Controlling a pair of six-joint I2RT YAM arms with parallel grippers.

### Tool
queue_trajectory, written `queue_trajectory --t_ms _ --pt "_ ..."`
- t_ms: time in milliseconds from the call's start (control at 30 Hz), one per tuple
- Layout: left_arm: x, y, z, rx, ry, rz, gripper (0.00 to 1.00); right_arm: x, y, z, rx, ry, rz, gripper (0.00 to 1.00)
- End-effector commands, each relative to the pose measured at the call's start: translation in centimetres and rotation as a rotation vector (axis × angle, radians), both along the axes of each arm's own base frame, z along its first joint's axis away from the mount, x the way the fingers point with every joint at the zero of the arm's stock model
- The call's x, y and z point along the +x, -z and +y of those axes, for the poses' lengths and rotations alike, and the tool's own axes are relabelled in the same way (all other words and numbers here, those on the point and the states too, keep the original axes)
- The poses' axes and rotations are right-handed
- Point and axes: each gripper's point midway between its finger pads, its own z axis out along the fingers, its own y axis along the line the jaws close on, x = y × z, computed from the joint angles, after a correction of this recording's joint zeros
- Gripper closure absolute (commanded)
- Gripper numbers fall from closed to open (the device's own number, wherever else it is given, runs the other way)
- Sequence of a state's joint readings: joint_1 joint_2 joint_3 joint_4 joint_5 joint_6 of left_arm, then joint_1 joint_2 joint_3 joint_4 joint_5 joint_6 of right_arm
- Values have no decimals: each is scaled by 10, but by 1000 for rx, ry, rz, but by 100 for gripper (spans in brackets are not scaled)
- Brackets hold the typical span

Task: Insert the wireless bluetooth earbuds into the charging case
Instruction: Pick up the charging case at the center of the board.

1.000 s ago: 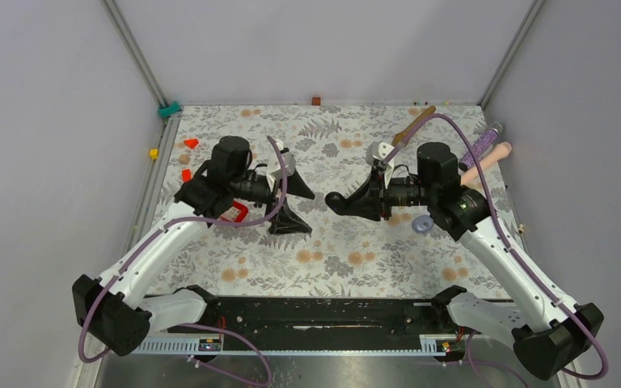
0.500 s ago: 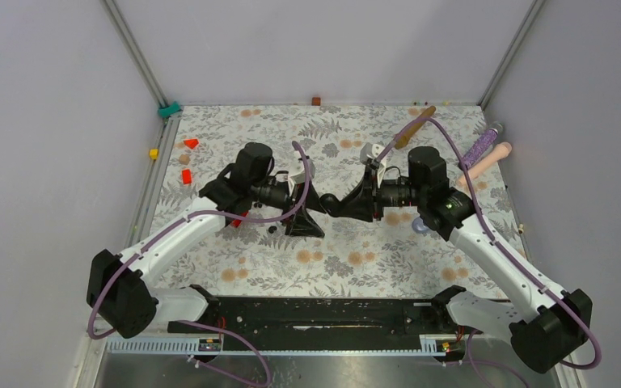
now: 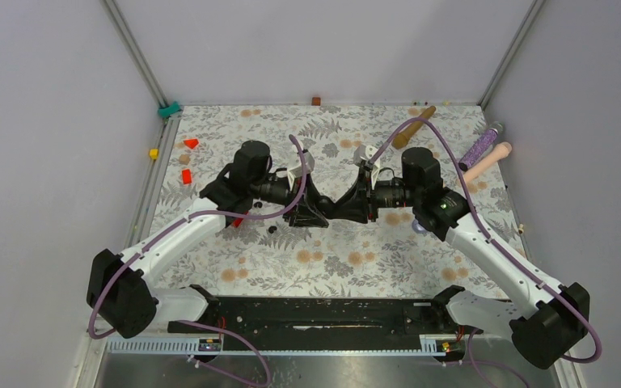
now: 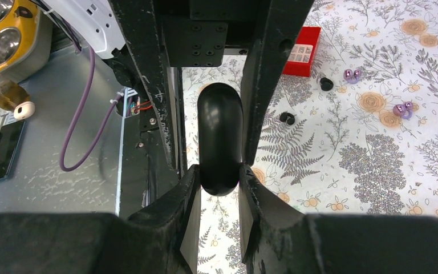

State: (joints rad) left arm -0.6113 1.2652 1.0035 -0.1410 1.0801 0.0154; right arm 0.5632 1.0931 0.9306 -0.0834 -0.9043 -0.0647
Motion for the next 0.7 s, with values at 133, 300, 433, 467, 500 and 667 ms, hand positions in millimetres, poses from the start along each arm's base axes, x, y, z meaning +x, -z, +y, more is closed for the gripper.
queue_trajectory --t_ms 133,300,433,467,500,667 --pt "2 -8 -4 -40 15 -38 54 3 -3 2 -2 -1 -74 89" --pt "2 -8 -5 -35 13 -2 60 1 1 4 -20 -6 -89 89" --pt "2 -7 -5 -34 16 1 70 3 1 5 -21 3 -93 89" --pt "2 -7 -5 -35 17 0 72 4 1 5 -21 8 -94 89" --pt "2 -7 -5 -34 16 1 73 4 1 5 -21 11 -94 89" --pt "0 -7 -5 -35 21 0 62 8 -1 5 -21 32 -96 89"
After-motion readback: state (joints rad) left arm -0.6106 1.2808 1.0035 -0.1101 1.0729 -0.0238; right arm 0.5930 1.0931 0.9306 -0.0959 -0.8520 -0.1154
